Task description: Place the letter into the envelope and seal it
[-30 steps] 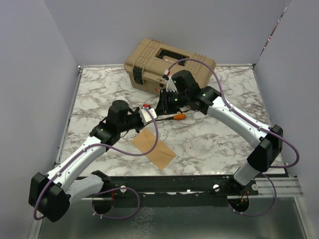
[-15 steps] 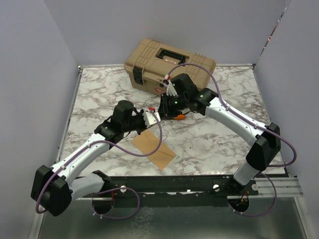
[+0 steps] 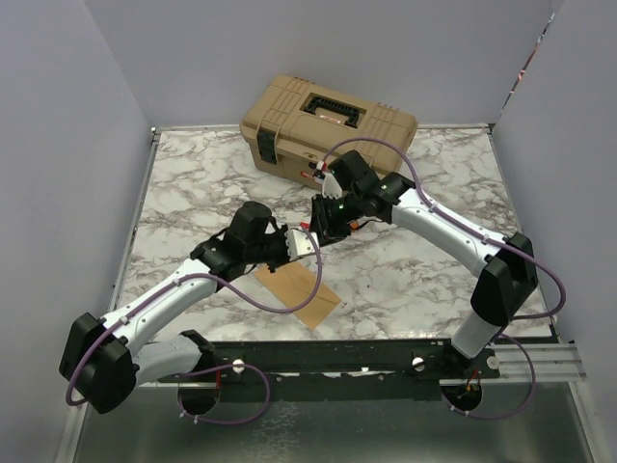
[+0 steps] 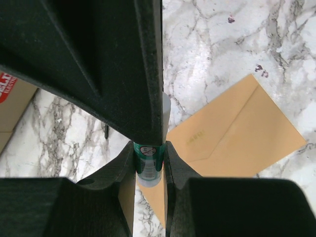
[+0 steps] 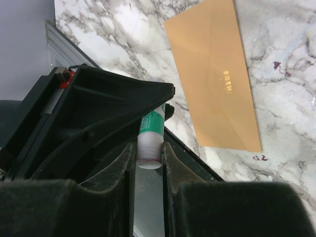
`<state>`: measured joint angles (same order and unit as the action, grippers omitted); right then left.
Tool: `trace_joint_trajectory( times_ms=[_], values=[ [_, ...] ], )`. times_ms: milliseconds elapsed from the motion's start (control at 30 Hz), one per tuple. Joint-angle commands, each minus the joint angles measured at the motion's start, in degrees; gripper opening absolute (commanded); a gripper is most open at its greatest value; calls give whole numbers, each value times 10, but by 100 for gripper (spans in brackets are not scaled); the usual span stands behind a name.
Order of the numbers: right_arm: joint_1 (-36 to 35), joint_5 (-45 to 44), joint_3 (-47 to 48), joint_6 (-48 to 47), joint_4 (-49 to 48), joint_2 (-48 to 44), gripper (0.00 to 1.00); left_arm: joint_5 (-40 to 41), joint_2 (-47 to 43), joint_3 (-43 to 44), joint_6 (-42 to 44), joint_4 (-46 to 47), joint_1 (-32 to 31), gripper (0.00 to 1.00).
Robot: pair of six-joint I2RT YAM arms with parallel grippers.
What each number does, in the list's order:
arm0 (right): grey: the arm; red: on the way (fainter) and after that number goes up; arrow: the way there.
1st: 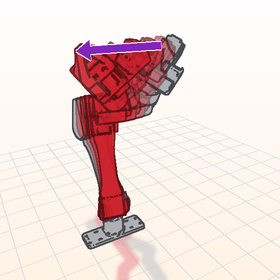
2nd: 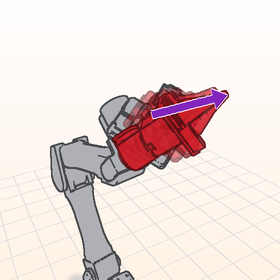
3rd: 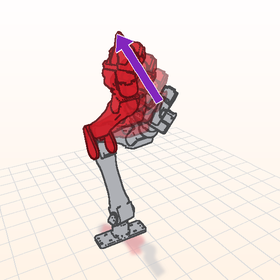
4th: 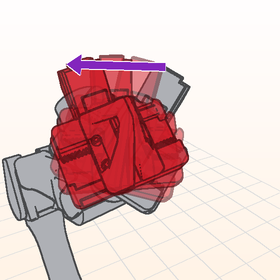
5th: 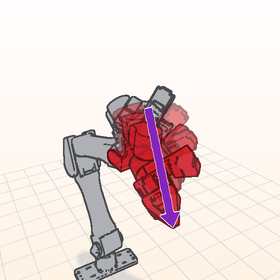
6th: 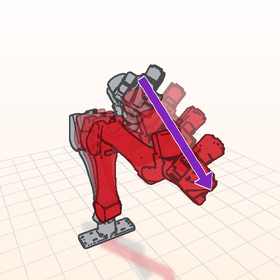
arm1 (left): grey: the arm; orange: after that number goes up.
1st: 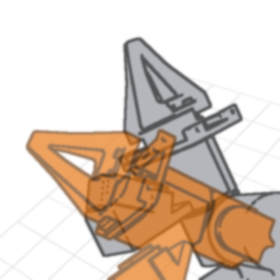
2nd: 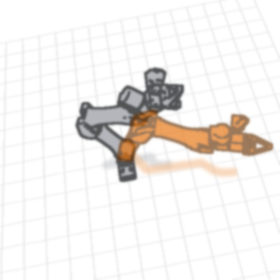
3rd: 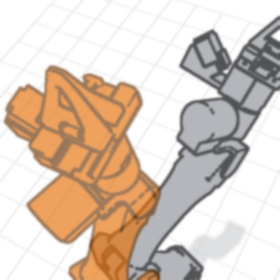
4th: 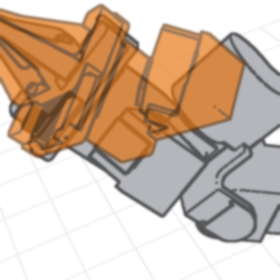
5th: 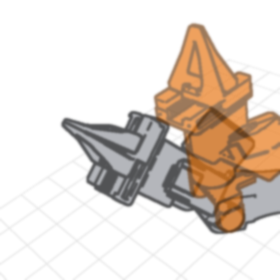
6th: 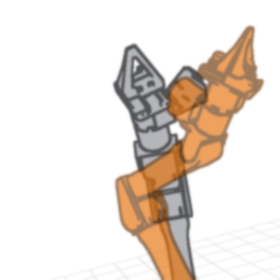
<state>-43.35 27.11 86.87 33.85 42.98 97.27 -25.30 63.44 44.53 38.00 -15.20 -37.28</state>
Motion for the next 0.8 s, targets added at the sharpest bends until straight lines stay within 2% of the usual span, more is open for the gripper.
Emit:
trace_joint_trajectory(
  times_ms=[0, 200, 333, 533, 667, 767],
  values=[
    [-27, 64, -48, 25, -9, 61, 0, -101, -39, 81, -18, 334, -38, 0],
    [-6, 22, -32, 29, -14, 9, 0, 8, -78, 26, -140, 316, -37, 0],
    [-4, 3, -16, 11, 16, -7, 1, 31, -107, -16, -176, 276, -38, 0],
    [3, -27, 24, -1, 55, -15, 22, 66, -141, -66, -206, 246, -37, 0],
    [6, -49, 47, -5, 70, -25, 26, 115, -160, -89, -252, 232, -38, 0],
    [6, -66, 49, -12, 79, -32, 36, 124, -177, -111, -278, 236, -37, 0]
  ],
)
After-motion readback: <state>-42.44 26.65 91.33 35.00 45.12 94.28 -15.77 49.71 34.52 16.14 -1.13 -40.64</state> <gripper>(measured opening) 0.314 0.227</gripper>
